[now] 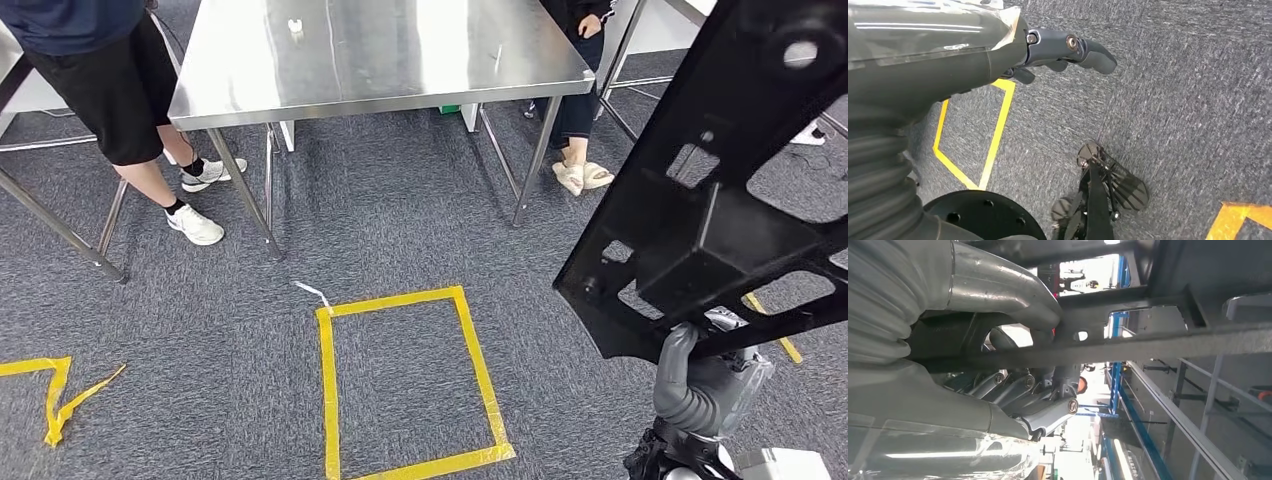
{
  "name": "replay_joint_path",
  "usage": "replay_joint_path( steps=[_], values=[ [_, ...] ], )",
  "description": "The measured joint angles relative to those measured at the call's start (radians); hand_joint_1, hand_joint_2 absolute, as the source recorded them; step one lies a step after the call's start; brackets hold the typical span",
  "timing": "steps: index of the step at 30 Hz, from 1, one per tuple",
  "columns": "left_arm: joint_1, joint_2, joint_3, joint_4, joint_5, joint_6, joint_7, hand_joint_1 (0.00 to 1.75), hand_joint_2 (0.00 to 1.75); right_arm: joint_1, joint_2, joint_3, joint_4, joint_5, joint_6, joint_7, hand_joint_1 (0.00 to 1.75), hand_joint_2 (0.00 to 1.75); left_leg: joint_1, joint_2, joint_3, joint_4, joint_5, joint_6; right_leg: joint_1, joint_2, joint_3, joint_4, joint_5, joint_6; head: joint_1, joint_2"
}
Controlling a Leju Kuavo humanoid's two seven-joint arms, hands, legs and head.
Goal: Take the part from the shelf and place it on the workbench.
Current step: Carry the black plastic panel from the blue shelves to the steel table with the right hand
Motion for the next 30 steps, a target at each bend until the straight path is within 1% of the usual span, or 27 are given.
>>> replay_joint_path(
  steps=[1,2,4,5,6,7,8,10,11,12,13,14,15,16,17,18,19,21,22,23,24,25,26,27,28,29,30],
  values=[
    [0.0,0.0,0.0,0.0,0.0,0.0,0.0,0.0,1.75,0.0,0.0,0.0,0.001,0.0,0.0,0.0,1.75,1.75,0.0,0.002,0.004,0.0,-0.005,-0.008,0.002,-0.004,0.022,-0.049,0.01,-0.006,0.001,0.0],
    [0.0,0.0,0.0,0.0,0.0,0.0,0.0,0.0,1.75,0.0,0.0,0.0,0.002,0.0,0.0,0.001,1.75,1.75,0.0,0.003,0.005,-0.001,-0.01,-0.017,0.005,-0.007,0.035,-0.074,0.014,-0.02,0.001,0.0],
    [0.0,0.001,0.0,0.0,0.0,0.0,0.0,0.0,1.75,0.001,0.0,0.0,0.003,0.0,0.0,0.001,1.75,1.75,0.0,0.006,0.012,0.001,-0.013,-0.033,0.011,-0.007,0.04,-0.077,0.008,-0.058,-0.001,0.0],
    [0.0,0.0,0.0,0.0,0.0,0.0,0.0,0.0,1.75,0.002,-0.001,0.0,0.003,0.0,0.0,0.002,1.75,1.75,0.002,0.008,0.014,0.004,-0.016,-0.038,0.011,-0.005,0.048,-0.077,0.011,-0.07,-0.003,0.0],
    [-0.001,0.0,0.0,0.0,0.0,0.0,0.0,0.0,1.75,0.002,-0.001,0.0,0.003,0.0,0.0,0.001,1.75,1.75,0.004,0.009,0.014,0.019,-0.021,-0.041,0.01,-0.003,0.055,-0.078,0.009,-0.08,-0.004,0.0],
    [-0.002,0.0,0.0,0.0,0.0,0.0,0.001,0.0,1.75,0.001,-0.001,0.0,0.003,0.0,0.0,0.001,1.75,1.75,0.006,0.01,-0.002,0.051,-0.035,-0.043,0.01,-0.002,0.065,-0.079,0.006,-0.088,-0.006,0.0],
    [-0.004,0.0,0.0,0.0,0.0,0.0,0.001,0.0,1.75,0.0,0.0,0.0,0.003,0.0,0.0,0.001,1.75,1.75,0.007,0.01,-0.032,0.105,-0.058,-0.045,0.012,-0.002,0.071,-0.079,0.002,-0.096,-0.007,0.0],
    [-0.003,0.0,0.0,0.0,-0.001,0.0,0.001,0.0,1.75,0.001,0.0,0.0,0.003,0.0,0.0,0.001,1.75,1.75,0.006,0.009,-0.117,0.239,-0.106,-0.047,0.02,-0.002,0.078,-0.079,-0.007,-0.109,-0.01,0.0],
    [-0.001,0.0,0.0,0.0,-0.001,0.0,0.001,0.0,1.75,0.001,0.001,0.0,0.003,0.0,0.0,0.001,1.75,1.75,0.005,0.009,-0.152,0.279,-0.114,-0.046,0.025,0.0,0.082,-0.079,-0.012,-0.114,-0.01,0.0],
    [0.001,0.0,0.0,0.0,-0.001,0.0,0.002,0.0,1.75,0.002,0.001,0.0,0.004,0.001,0.0,0.001,1.75,1.75,0.004,0.009,-0.17,0.282,-0.099,-0.041,0.029,0.002,0.088,-0.079,-0.017,-0.117,-0.011,0.0],
    [0.002,0.0,0.0,0.0,-0.002,0.0,0.002,0.0,1.75,0.002,0.001,0.0,0.004,0.002,0.0,0.001,1.75,1.75,0.001,0.009,-0.168,0.245,-0.061,-0.033,0.033,0.004,0.097,-0.079,-0.023,-0.12,-0.011,0.0],
    [0.002,0.001,0.0,0.0,-0.002,0.0,0.002,0.0,1.75,0.002,0.001,0.0,0.004,0.003,0.0,0.001,1.75,1.75,-0.005,0.008,-0.151,0.181,-0.011,-0.022,0.036,0.005,0.103,-0.08,-0.03,-0.121,-0.011,0.0],
    [0.001,0.002,0.0,-0.001,-0.002,0.0,0.002,0.0,1.75,0.002,0.001,0.0,0.004,0.003,0.0,0.001,1.75,1.75,-0.012,0.008,-0.131,0.121,0.022,-0.009,0.04,0.006,0.112,-0.08,-0.036,-0.119,-0.01,0.0],
    [0.001,0.004,0.0,-0.001,-0.002,0.0,0.002,0.0,1.75,0.002,0.002,0.0,0.005,0.003,0.0,0.001,1.75,1.75,-0.019,0.006,-0.114,0.075,0.032,0.001,0.041,0.007,0.117,-0.08,-0.042,-0.116,-0.01,0.0],
    [0.0,0.005,0.0,-0.001,-0.003,0.0,0.002,0.0,1.75,0.001,0.002,0.0,0.005,0.003,0.0,0.002,1.75,1.75,-0.025,0.003,-0.103,0.051,0.027,0.009,0.042,0.008,0.118,-0.081,-0.047,-0.112,-0.01,0.0],
    [0.001,0.005,0.0,-0.001,-0.003,0.0,0.002,0.0,1.75,0.002,0.002,0.001,0.006,0.003,0.0,0.002,1.75,1.75,-0.028,0.001,-0.099,0.041,0.013,0.014,0.043,0.009,0.123,-0.077,-0.048,-0.106,-0.009,0.0],
    [0.002,0.004,0.0,-0.001,-0.003,0.0,0.003,0.0,1.75,0.003,0.002,0.001,0.006,0.003,0.0,0.003,1.75,1.75,-0.03,-0.001,-0.093,0.031,0.012,0.017,0.042,0.009,0.125,-0.073,-0.047,-0.098,-0.011,0.0],
    [0.004,0.003,0.0,-0.001,-0.002,0.0,0.003,0.0,1.75,0.004,0.002,0.001,0.005,0.004,0.0,0.003,1.75,1.75,-0.024,0.001,-0.067,0.017,0.029,0.022,0.043,0.009,0.126,-0.051,-0.052,-0.085,-0.011,0.0],
    [0.004,0.003,0.0,-0.001,-0.002,0.0,0.003,0.0,1.75,0.003,0.002,0.0,0.004,0.004,0.0,0.003,1.75,1.75,-0.021,0.002,-0.053,0.014,0.031,0.023,0.042,0.008,0.117,-0.027,-0.062,-0.079,-0.01,0.0],
    [0.002,0.002,0.0,-0.001,0.0,-0.001,0.003,0.0,1.75,0.001,0.001,0.0,0.004,0.004,0.0,0.003,1.75,1.75,-0.017,0.003,-0.042,0.012,0.03,0.023,0.04,0.008,0.093,0.016,-0.079,-0.076,-0.008,0.0],
    [0.001,0.002,0.0,-0.001,0.001,-0.002,0.002,0.0,1.75,0.001,0.001,0.0,0.004,0.005,0.0,0.004,1.75,1.75,-0.016,0.004,-0.035,0.012,0.025,0.024,0.037,0.007,0.061,0.071,-0.098,-0.073,-0.006,0.0],
    [0.0,0.002,0.0,-0.001,0.002,-0.002,0.002,0.0,1.75,0.0,0.0,0.0,0.004,0.006,0.0,0.004,1.75,1.75,-0.015,0.004,-0.032,0.012,0.02,0.023,0.034,0.007,0.02,0.129,-0.117,-0.071,-0.005,0.0],
    [0.0,0.0,0.0,-0.001,0.003,-0.003,0.002,0.0,1.75,0.001,0.0,0.0,0.004,0.006,0.0,0.004,1.75,1.75,-0.014,0.003,-0.027,0.012,0.014,0.021,0.03,0.006,-0.018,0.175,-0.13,-0.068,-0.005,0.0],
    [0.001,0.0,0.0,-0.001,0.003,-0.003,0.002,0.0,1.75,0.003,0.0,0.0,0.005,0.006,0.0,0.004,1.75,1.75,-0.013,0.002,-0.021,0.012,0.007,0.019,0.026,0.006,-0.041,0.19,-0.132,-0.062,-0.005,0.0],
    [0.002,-0.001,0.0,-0.001,0.003,-0.003,0.002,0.0,1.75,0.004,0.0,0.0,0.005,0.006,0.0,0.004,1.75,1.75,-0.01,0.001,-0.012,0.012,-0.001,0.015,0.021,0.005,-0.048,0.172,-0.117,-0.052,-0.005,0.0],
    [0.003,-0.002,0.0,-0.001,0.003,-0.003,0.002,0.0,1.75,0.004,-0.001,0.0,0.005,0.006,0.0,0.004,1.75,1.75,-0.006,0.0,-0.001,0.013,-0.011,0.01,0.016,0.004,-0.039,0.12,-0.086,-0.039,-0.005,0.0],
    [0.003,-0.001,0.0,-0.001,0.003,-0.003,0.002,0.0,1.75,0.004,-0.002,0.0,0.005,0.006,0.0,0.004,1.75,1.75,-0.004,-0.001,0.008,0.013,-0.021,0.003,0.011,0.0,-0.02,0.057,-0.043,-0.023,-0.004,0.0]
  ],
)
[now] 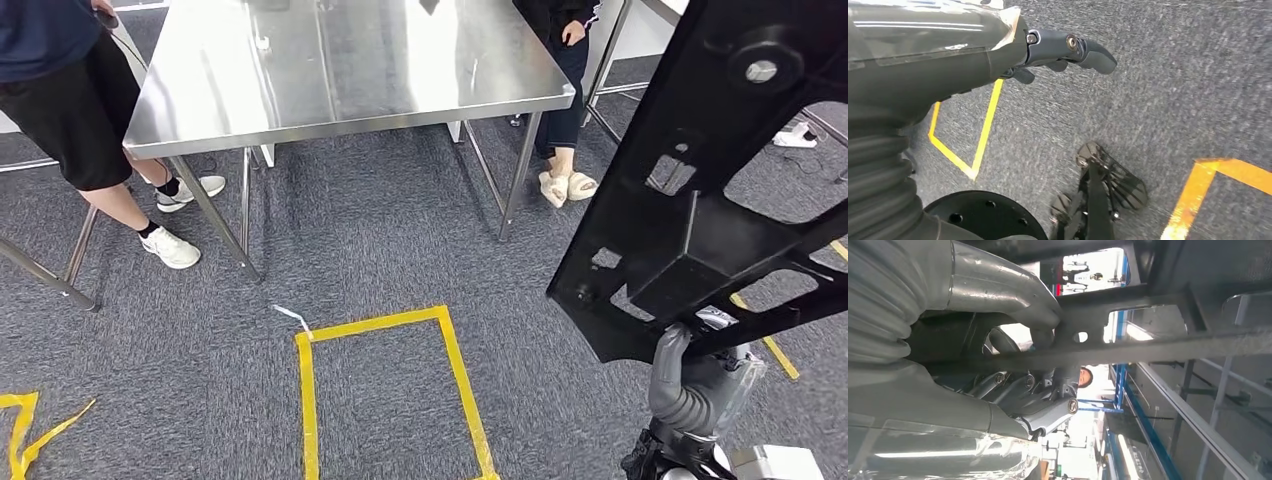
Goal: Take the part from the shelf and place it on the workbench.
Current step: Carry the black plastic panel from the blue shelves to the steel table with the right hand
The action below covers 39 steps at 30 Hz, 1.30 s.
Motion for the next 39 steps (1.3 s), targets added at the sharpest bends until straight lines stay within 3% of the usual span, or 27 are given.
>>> replay_joint_path(
  steps=[1,2,5,6,7,9,11,12,13,14,17,18,19,21,23,24,26,27,28,29,31,32,34,36,38,39],
  values=[
    [0.0,0.001,0.0,0.0,0.0,0.0,0.0,0.0,1.75,0.0,-0.001,0.0,0.001,0.0,0.0,0.0,1.75,1.75,0.002,0.0,0.011,0.001,-0.011,-0.008,-0.002,-0.006,0.014,-0.054,0.029,0.007,0.002,0.0],
    [0.0,0.002,0.0,0.0,0.0,0.0,0.0,0.0,1.75,0.0,-0.001,0.0,0.003,0.0,0.0,0.001,1.75,1.75,0.001,0.0,0.018,0.0,-0.021,-0.016,-0.001,-0.012,0.026,-0.088,0.047,0.001,0.002,0.0],
    [-0.003,0.003,0.0,0.0,-0.001,0.0,0.0,0.0,1.75,0.003,-0.001,-0.001,0.004,0.0,0.0,0.002,1.75,1.75,-0.001,0.005,0.035,0.002,-0.036,-0.035,0.005,-0.015,0.042,-0.099,0.044,-0.048,-0.004,0.0],
    [-0.004,0.003,0.0,0.0,-0.001,0.0,0.0,0.0,1.75,0.004,-0.001,-0.001,0.003,0.001,0.0,0.002,1.75,1.75,0.001,0.006,0.03,0.017,-0.033,-0.038,0.003,-0.012,0.049,-0.101,0.04,-0.058,-0.007,0.0],
    [-0.007,0.003,0.0,0.0,-0.002,-0.001,0.0,0.0,1.75,0.004,-0.001,-0.001,0.001,0.002,0.0,0.002,1.75,1.75,0.003,0.007,0.012,0.052,-0.03,-0.041,0.002,-0.01,0.058,-0.103,0.035,-0.066,-0.009,0.0],
    [-0.01,0.003,-0.001,0.0,-0.003,-0.002,0.0,0.0,1.75,0.003,0.001,-0.001,-0.003,0.005,-0.001,0.002,1.75,1.75,0.004,0.007,-0.068,0.17,-0.041,-0.047,0.003,-0.008,0.078,-0.106,0.022,-0.082,-0.012,0.0],
    [-0.009,0.003,-0.001,0.0,-0.003,-0.002,0.0,0.0,1.75,0.004,0.003,-0.001,-0.004,0.009,-0.002,0.004,1.75,1.75,0.003,0.007,-0.162,0.28,-0.086,-0.048,0.009,-0.005,0.096,-0.107,0.004,-0.092,-0.015,0.0],
    [-0.008,0.003,0.0,0.0,-0.003,-0.003,0.0,0.0,1.75,0.005,0.003,-0.001,-0.004,0.012,-0.003,0.004,1.75,1.75,0.002,0.007,-0.196,0.302,-0.103,-0.045,0.013,-0.002,0.108,-0.107,-0.006,-0.095,-0.015,0.0],
    [-0.007,0.004,0.0,0.0,-0.004,-0.004,0.0,0.0,1.75,0.006,0.004,-0.001,-0.004,0.015,-0.003,0.005,1.75,1.75,-0.002,0.007,-0.216,0.295,-0.101,-0.038,0.018,0.001,0.121,-0.107,-0.016,-0.097,-0.015,0.0],
    [-0.006,0.004,0.0,0.0,-0.004,-0.005,0.0,0.0,1.75,0.007,0.004,-0.001,-0.005,0.017,-0.004,0.006,1.75,1.75,-0.008,0.006,-0.222,0.259,-0.077,-0.027,0.022,0.003,0.136,-0.108,-0.026,-0.098,-0.015,0.0],
    [-0.004,0.01,-0.001,-0.002,-0.01,0.004,-0.002,0.0,1.75,0.009,0.007,-0.001,-0.007,0.025,-0.009,0.007,1.75,1.75,-0.04,-0.006,-0.195,0.097,0.076,0.024,0.033,0.008,0.171,-0.111,-0.053,-0.096,-0.013,0.0],
    [-0.003,0.012,-0.001,-0.003,-0.012,0.008,-0.003,0.0,1.75,0.01,0.008,0.0,-0.008,0.029,-0.01,0.007,1.75,1.75,-0.049,-0.012,-0.186,0.067,0.11,0.033,0.035,0.011,0.174,-0.113,-0.06,-0.093,-0.012,0.0],
    [-0.002,0.013,-0.001,-0.004,-0.012,0.012,-0.005,0.0,1.75,0.01,0.009,0.0,-0.008,0.032,-0.011,0.008,1.75,1.75,-0.054,-0.018,-0.18,0.054,0.124,0.036,0.037,0.013,0.177,-0.117,-0.065,-0.088,-0.012,0.0],
    [-0.005,0.011,-0.002,-0.004,-0.012,0.017,-0.008,0.0,1.75,0.01,0.01,0.0,-0.011,0.038,-0.012,0.009,1.75,1.75,-0.051,-0.019,-0.164,0.037,0.125,0.034,0.04,0.013,0.182,-0.128,-0.074,-0.08,-0.016,0.0],
    [-0.009,0.01,-0.003,-0.005,-0.012,0.021,-0.008,0.0,1.75,0.006,0.009,0.0,-0.015,0.044,-0.012,0.009,1.75,1.75,-0.042,-0.022,-0.142,0.012,0.126,0.036,0.042,0.009,0.171,-0.092,-0.096,-0.074,-0.016,0.0],
    [-0.01,0.009,-0.004,-0.005,-0.012,0.023,-0.008,0.0,1.75,0.003,0.008,0.0,-0.016,0.047,-0.012,0.009,1.75,1.75,-0.037,-0.026,-0.132,0.004,0.124,0.037,0.04,0.008,0.143,-0.04,-0.115,-0.073,-0.015,0.0],
    [-0.013,0.006,-0.004,-0.005,-0.012,0.025,-0.007,0.0,1.75,0.0,0.008,0.0,-0.017,0.053,-0.012,0.01,1.75,1.75,-0.034,-0.035,-0.123,0.0,0.117,0.038,0.031,0.007,0.06,0.09,-0.153,-0.068,-0.015,0.0],
    [-0.014,0.004,-0.004,-0.005,-0.012,0.028,-0.005,0.0,1.75,0.001,0.007,0.0,-0.016,0.055,-0.012,0.011,1.75,1.75,-0.032,-0.043,-0.12,0.0,0.113,0.036,0.025,0.007,0.024,0.133,-0.157,-0.06,-0.015,0.0],
    [-0.015,0.001,-0.004,-0.005,-0.013,0.033,-0.003,0.0,1.75,0.001,0.007,0.0,-0.016,0.056,-0.011,0.012,1.75,1.75,-0.029,-0.052,-0.116,0.0,0.109,0.033,0.019,0.007,0.006,0.14,-0.143,-0.048,-0.015,0.0],
    [-0.015,-0.001,-0.005,-0.005,-0.013,0.038,-0.001,0.0,1.75,0.001,0.007,0.001,-0.016,0.058,-0.011,0.013,1.75,1.75,-0.025,-0.063,-0.109,0.001,0.104,0.028,0.014,0.008,0.007,0.108,-0.113,-0.032,-0.015,0.0],
    [-0.015,-0.005,-0.005,-0.005,-0.014,0.047,0.0,0.0,1.75,-0.001,0.007,0.001,-0.016,0.061,-0.01,0.016,1.75,1.75,-0.018,-0.085,-0.096,0.004,0.094,0.015,0.001,0.025,0.048,-0.024,-0.031,0.0,-0.013,0.0],
    [-0.016,-0.006,-0.005,-0.004,-0.014,0.049,0.0,0.0,1.75,-0.002,0.007,0.002,-0.015,0.062,-0.01,0.017,1.75,1.75,-0.018,-0.096,-0.093,0.007,0.089,0.008,-0.003,0.034,0.07,-0.08,0.0,0.003,-0.011,0.0],
    [-0.016,-0.009,-0.005,-0.004,-0.014,0.053,0.0,0.0,1.75,-0.005,0.008,0.005,-0.014,0.065,-0.01,0.019,1.75,1.75,-0.019,-0.112,-0.095,0.011,0.083,-0.003,-0.002,0.041,0.089,-0.125,0.023,-0.015,-0.01,0.0],
    [-0.013,-0.011,-0.005,-0.004,-0.014,0.054,0.0,0.0,1.75,-0.009,0.008,0.01,-0.014,0.067,-0.009,0.019,1.75,1.75,-0.016,-0.113,-0.097,0.011,0.082,-0.012,-0.001,0.027,0.094,-0.127,0.026,-0.039,-0.012,0.0],
    [-0.012,-0.011,-0.005,-0.005,-0.014,0.054,0.0,0.0,1.75,-0.012,0.01,0.016,-0.014,0.068,-0.008,0.019,1.75,1.75,-0.017,-0.067,-0.115,0.046,0.059,-0.022,-0.005,0.011,0.1,-0.129,0.026,-0.056,-0.017,0.0],
    [-0.013,-0.011,-0.005,-0.005,-0.015,0.054,0.0,0.0,1.75,-0.012,0.01,0.018,-0.014,0.068,-0.008,0.019,1.75,1.75,-0.017,-0.035,-0.138,0.095,0.034,-0.026,-0.005,0.001,0.104,-0.13,0.023,-0.063,-0.02,0.0]
  ],
)
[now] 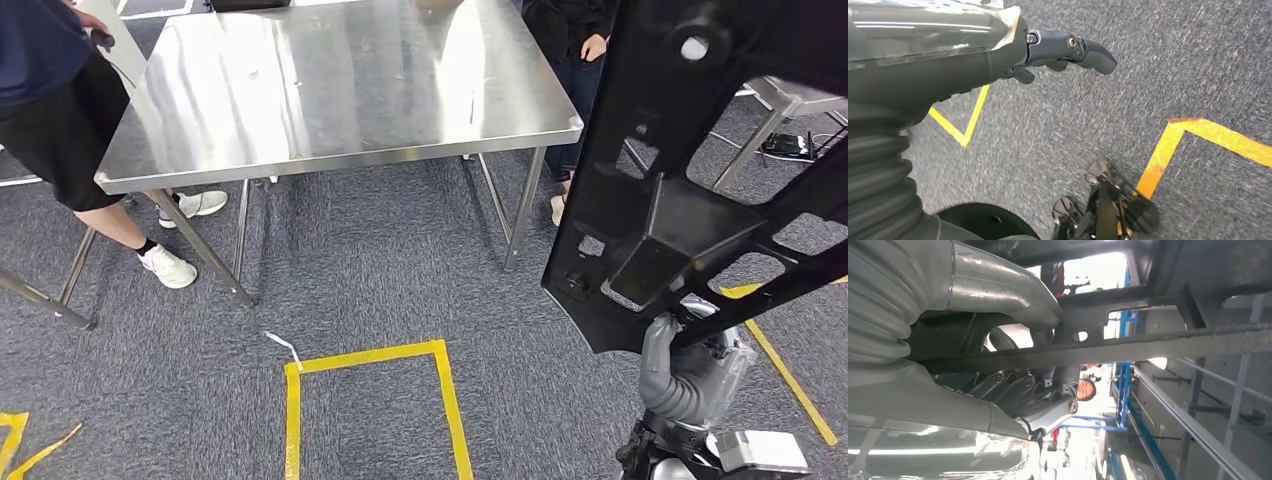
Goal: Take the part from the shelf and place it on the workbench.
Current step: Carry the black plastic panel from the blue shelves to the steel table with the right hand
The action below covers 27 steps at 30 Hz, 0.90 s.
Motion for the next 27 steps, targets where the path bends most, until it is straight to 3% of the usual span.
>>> replay_joint_path(
  steps=[2,3,4,5,6,8,10,12,14,15,17,19,20,21,23,25,27],
  values=[
    [-0.003,-0.001,0.0,0.0,-0.001,0.0,-0.001,0.0,1.75,0.0,0.001,0.002,0.0,0.0,0.0,0.0,1.75,1.75,0.004,0.033,-0.069,0.135,-0.057,-0.007,0.004,-0.023,0.005,0.0,-0.006,-0.01,-0.004,0.0],
    [-0.003,-0.001,0.0,0.0,-0.002,0.0,-0.002,0.0,1.75,0.001,0.001,0.002,0.0,0.0,0.0,0.0,1.75,1.75,0.006,0.038,-0.099,0.187,-0.072,-0.01,0.005,-0.035,0.007,0.0,-0.008,-0.013,-0.004,0.0],
    [-0.003,-0.001,0.0,0.0,-0.003,-0.001,-0.003,0.0,1.75,0.001,0.001,0.002,0.001,0.0,0.0,0.0,1.75,1.75,0.009,0.04,-0.112,0.205,-0.069,-0.011,0.006,-0.046,0.009,0.0,-0.011,-0.014,-0.004,0.0],
    [-0.002,-0.002,0.0,0.0,-0.003,-0.001,-0.004,0.0,1.75,0.001,0.001,0.003,0.001,0.0,0.0,0.0,1.75,1.75,0.01,0.044,-0.103,0.182,-0.047,-0.01,0.005,-0.056,0.013,0.0,-0.013,-0.014,-0.004,0.0],
    [-0.001,-0.001,0.0,0.0,-0.004,-0.001,-0.005,0.0,1.75,0.002,0.001,0.003,0.001,0.0,0.0,0.0,1.75,1.75,0.011,0.052,-0.075,0.125,-0.013,-0.008,0.005,-0.067,0.017,0.0,-0.017,-0.013,-0.005,0.0],
    [-0.003,-0.001,-0.001,0.0,-0.006,-0.001,-0.007,0.0,1.75,0.003,0.001,0.003,0.001,0.0,0.0,0.0,1.75,1.75,0.007,0.093,-0.004,-0.009,0.038,-0.001,0.01,-0.085,0.027,0.0,-0.025,-0.004,-0.004,0.0],
    [-0.006,-0.002,-0.002,0.0,-0.006,-0.001,-0.009,0.0,1.75,0.004,0.001,0.003,0.0,0.0,0.0,0.0,1.75,1.75,-0.002,0.114,0.027,-0.065,0.045,0.006,0.018,-0.102,0.033,0.0,-0.032,0.006,-0.002,0.0],
    [-0.005,-0.003,-0.002,0.0,-0.007,-0.001,-0.009,0.0,1.75,0.004,0.002,0.004,0.0,0.0,0.0,0.0,1.75,1.75,-0.006,0.091,0.028,-0.071,0.045,0.015,0.022,-0.12,0.038,-0.004,-0.036,0.016,-0.001,0.0],
    [-0.003,-0.003,-0.002,0.0,-0.007,0.0,-0.01,0.0,1.75,0.004,0.002,0.004,0.0,0.0,0.0,0.0,1.75,1.75,-0.003,0.068,0.034,-0.08,0.051,0.028,0.02,-0.092,0.032,0.017,-0.052,0.022,0.0,0.0],
    [-0.004,-0.004,-0.002,0.0,-0.007,0.0,-0.01,0.0,1.75,0.004,0.001,0.004,0.0,-0.001,0.0,0.0,1.75,1.75,0.0,0.058,0.037,-0.084,0.053,0.034,0.019,-0.065,0.014,0.055,-0.071,0.022,0.002,0.0],
    [-0.005,-0.004,-0.003,0.0,-0.007,0.0,-0.01,0.0,1.75,0.008,0.0,0.004,0.001,-0.001,0.0,0.0,1.75,1.75,0.001,0.032,0.038,-0.085,0.053,0.042,0.017,-0.018,-0.055,0.189,-0.122,0.016,0.004,0.0],
    [-0.005,-0.005,-0.005,0.0,-0.007,-0.001,-0.01,0.0,1.75,0.013,-0.002,0.004,0.002,-0.001,-0.002,0.0,1.75,1.75,0.0,0.005,0.039,-0.084,0.052,0.044,0.018,-0.007,-0.111,0.284,-0.144,0.02,0.004,0.0],
    [-0.004,-0.006,-0.005,0.0,-0.007,-0.001,-0.01,0.0,1.75,0.015,-0.003,0.004,0.003,0.0,-0.002,0.0,1.75,1.75,0.0,-0.007,0.04,-0.084,0.052,0.044,0.018,-0.006,-0.112,0.273,-0.129,0.028,0.004,0.0],
    [-0.003,-0.006,-0.006,0.0,-0.007,-0.001,-0.01,0.0,1.75,0.015,-0.003,0.004,0.003,0.001,-0.003,0.0,1.75,1.75,0.001,-0.016,0.043,-0.084,0.051,0.043,0.017,-0.006,-0.094,0.222,-0.1,0.037,0.005,0.0],
    [-0.002,-0.006,-0.006,0.0,-0.007,-0.001,-0.01,0.0,1.75,0.014,-0.005,0.004,0.003,0.005,-0.005,-0.001,1.75,1.75,-0.001,-0.031,0.047,-0.082,0.048,0.037,0.017,-0.001,-0.035,0.078,-0.035,0.047,0.006,0.0],
    [-0.002,-0.006,-0.007,0.0,-0.008,-0.001,-0.01,0.0,1.75,0.014,-0.006,0.004,0.003,0.008,-0.006,-0.001,1.75,1.75,-0.006,-0.037,0.047,-0.078,0.043,0.033,0.017,0.004,-0.004,0.004,-0.004,0.038,0.005,0.0],
    [-0.001,-0.006,-0.007,0.0,-0.008,-0.003,-0.011,0.0,1.75,0.014,-0.007,0.004,0.004,0.008,-0.006,-0.002,1.75,1.75,-0.008,-0.035,0.046,-0.076,0.041,0.037,0.017,0.005,-0.001,-0.001,0.0,0.028,0.004,0.0]
  ],
)
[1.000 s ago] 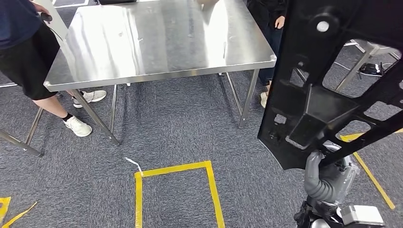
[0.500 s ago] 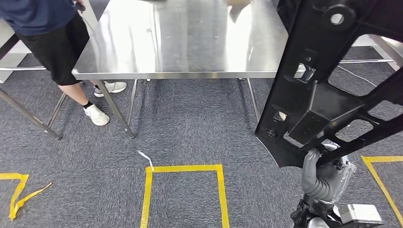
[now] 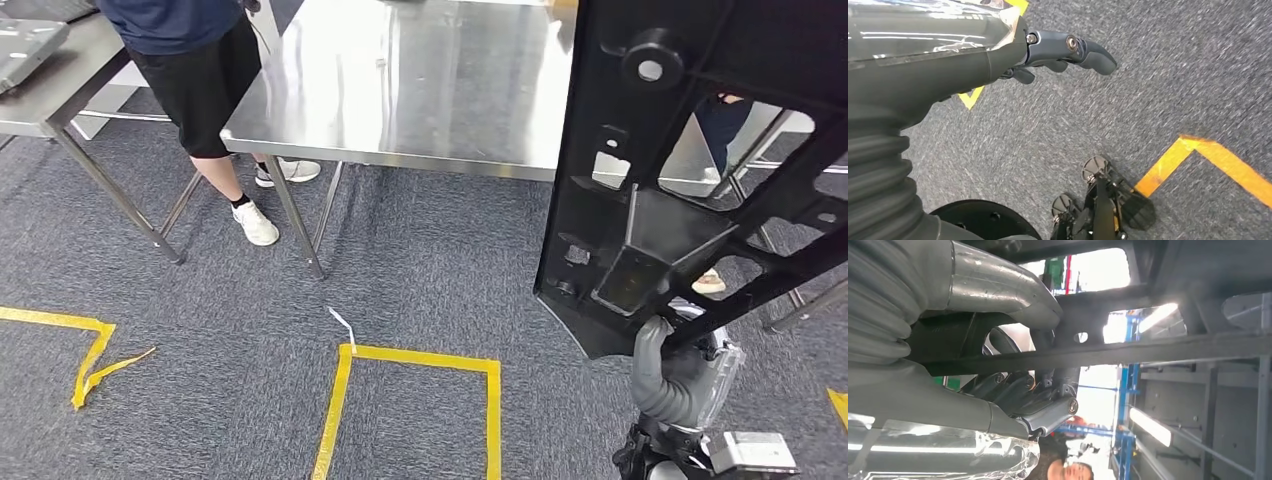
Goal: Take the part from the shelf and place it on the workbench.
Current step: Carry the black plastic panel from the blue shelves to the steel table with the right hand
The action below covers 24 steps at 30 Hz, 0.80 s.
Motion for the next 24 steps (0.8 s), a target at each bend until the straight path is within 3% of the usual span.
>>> replay_joint_path(
  steps=[3,6,7,9,11,12,14,15,16,18,19,21,22,24],
  values=[
    [0.0,0.0,0.0,0.0,0.001,0.0,-0.001,0.0,1.75,0.0,0.0,0.0,0.0,0.001,-0.001,0.0,1.75,1.75,-0.001,0.006,0.006,-0.008,0.0,0.004,-0.003,0.004,0.004,-0.01,0.003,-0.001,0.0,0.0],
    [0.0,-0.001,0.0,0.0,0.001,0.001,-0.002,0.0,1.75,-0.001,0.0,0.0,-0.001,0.001,-0.003,0.0,1.75,1.75,0.004,0.016,0.059,-0.09,0.025,0.018,-0.001,0.003,0.013,-0.019,0.004,-0.002,0.0,0.0],
    [0.0,-0.001,0.0,0.0,0.001,0.001,-0.001,0.0,1.75,-0.002,0.0,0.0,-0.002,0.002,-0.004,0.0,1.75,1.75,0.009,0.02,0.078,-0.117,0.035,0.022,0.001,0.002,0.0,0.011,-0.009,-0.004,0.001,0.0],
    [-0.001,-0.002,0.0,0.0,0.001,0.001,0.001,0.0,1.75,-0.004,-0.001,0.0,0.0,0.002,-0.005,0.001,1.75,1.75,0.016,0.024,0.091,-0.134,0.039,0.019,-0.005,0.0,-0.059,0.121,-0.054,-0.006,0.003,0.0],
    [0.0,-0.004,0.0,0.001,0.002,0.001,0.004,0.0,1.75,0.0,-0.003,0.0,0.003,0.002,-0.005,0.002,1.75,1.75,0.025,0.024,0.093,-0.132,0.031,0.006,-0.02,-0.001,-0.106,0.196,-0.071,0.011,0.002,0.0],
    [0.002,-0.004,0.0,0.002,0.002,0.001,0.005,0.0,1.75,0.001,-0.004,0.0,0.005,0.002,-0.005,0.003,1.75,1.75,0.032,0.023,0.093,-0.128,0.025,-0.004,-0.029,-0.001,-0.104,0.184,-0.058,0.027,0.002,0.0],
    [0.004,-0.005,0.0,0.003,0.003,0.001,0.006,0.0,1.75,0.001,-0.005,-0.001,0.008,0.002,-0.005,0.004,1.75,1.75,0.048,0.02,0.091,-0.1,0.004,-0.032,-0.048,-0.002,-0.051,0.076,-0.008,0.067,0.003,0.0],
    [0.005,-0.003,0.0,0.003,0.004,0.0,0.007,0.0,1.75,0.0,-0.005,0.0,0.011,0.002,-0.005,0.005,1.75,1.75,0.054,0.017,0.084,-0.079,-0.013,-0.048,-0.054,0.0,-0.026,0.029,0.007,0.078,0.007,0.0],
    [0.005,-0.002,0.0,0.003,0.004,0.0,0.007,0.0,1.75,0.001,-0.005,0.0,0.014,0.002,-0.005,0.006,1.75,1.75,0.057,0.016,0.077,-0.057,-0.03,-0.062,-0.057,0.002,-0.009,0.005,0.011,0.076,0.011,0.0],
    [0.004,-0.001,0.0,0.003,0.004,0.0,0.008,0.0,1.75,0.004,-0.005,0.001,0.019,0.002,-0.005,0.008,1.75,1.75,0.057,0.016,0.069,-0.035,-0.054,-0.079,-0.055,0.005,-0.004,0.014,-0.006,0.045,0.006,0.0],
    [0.003,-0.003,0.0,0.004,0.004,0.001,0.008,0.0,1.75,0.004,-0.005,0.001,0.019,0.002,-0.005,0.008,1.75,1.75,0.058,0.017,0.071,-0.033,-0.059,-0.083,-0.053,0.004,-0.001,0.021,-0.014,0.028,-0.001,0.0],
    [0.003,-0.005,0.0,0.004,0.005,-0.001,0.003,0.0,1.75,0.003,-0.004,0.002,0.02,0.001,-0.005,0.008,1.75,1.75,0.06,0.035,0.064,-0.007,-0.071,-0.084,-0.048,0.001,0.008,0.026,-0.025,0.008,-0.011,0.0],
    [0.002,-0.006,0.0,0.005,0.006,-0.004,-0.004,0.0,1.75,0.002,-0.003,0.002,0.02,0.001,-0.005,0.008,1.75,1.75,0.058,0.049,0.041,0.035,-0.086,-0.083,-0.044,-0.002,0.015,0.026,-0.03,0.0,-0.013,0.0],
    [0.0,-0.012,0.0,0.005,0.009,-0.01,-0.025,0.0,1.75,0.001,-0.003,0.001,0.02,0.002,-0.006,0.008,1.75,1.75,0.052,0.073,-0.051,0.179,-0.13,-0.075,-0.036,-0.008,0.026,0.025,-0.041,-0.012,-0.016,0.0]
  ],
)
